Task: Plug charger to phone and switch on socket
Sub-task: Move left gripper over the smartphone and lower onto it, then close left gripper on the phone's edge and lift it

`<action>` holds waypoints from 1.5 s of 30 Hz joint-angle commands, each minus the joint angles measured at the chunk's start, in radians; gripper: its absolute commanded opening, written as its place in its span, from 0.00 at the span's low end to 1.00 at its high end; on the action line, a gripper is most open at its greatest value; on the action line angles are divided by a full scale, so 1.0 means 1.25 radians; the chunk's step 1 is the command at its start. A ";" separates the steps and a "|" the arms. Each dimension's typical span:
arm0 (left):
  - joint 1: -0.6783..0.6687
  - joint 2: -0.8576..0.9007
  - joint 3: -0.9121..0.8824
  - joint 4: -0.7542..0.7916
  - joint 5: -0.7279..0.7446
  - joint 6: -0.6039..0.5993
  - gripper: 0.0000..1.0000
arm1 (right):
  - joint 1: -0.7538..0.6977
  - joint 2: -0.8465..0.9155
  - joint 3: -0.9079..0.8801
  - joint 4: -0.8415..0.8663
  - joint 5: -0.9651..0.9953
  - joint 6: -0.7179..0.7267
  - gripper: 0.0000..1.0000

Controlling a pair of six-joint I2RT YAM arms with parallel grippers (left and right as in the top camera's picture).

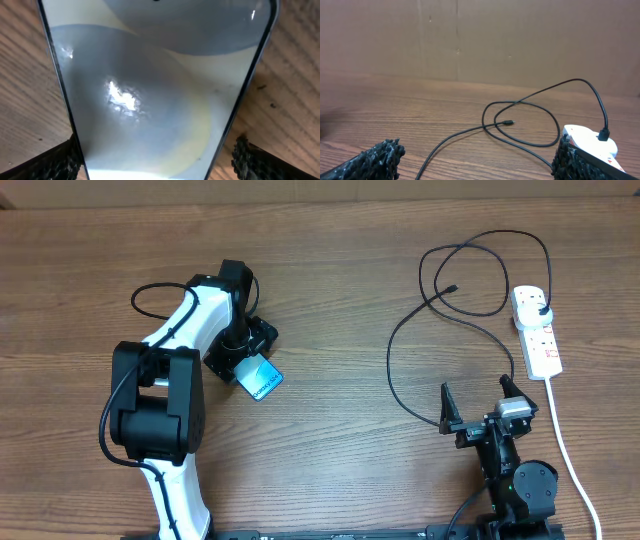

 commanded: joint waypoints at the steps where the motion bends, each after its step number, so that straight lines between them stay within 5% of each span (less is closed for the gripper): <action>1: 0.005 0.021 -0.062 0.031 -0.058 -0.050 1.00 | 0.002 -0.006 -0.009 0.006 0.007 -0.001 1.00; 9: 0.006 0.021 -0.128 0.089 -0.060 -0.049 1.00 | 0.002 -0.006 -0.009 0.006 0.007 -0.001 1.00; 25: 0.006 0.021 -0.137 0.101 0.016 0.010 0.73 | 0.002 -0.006 -0.009 0.006 0.007 -0.001 1.00; 45: 0.007 0.021 -0.080 0.046 0.240 0.222 0.63 | 0.002 -0.006 -0.009 0.006 0.007 -0.001 1.00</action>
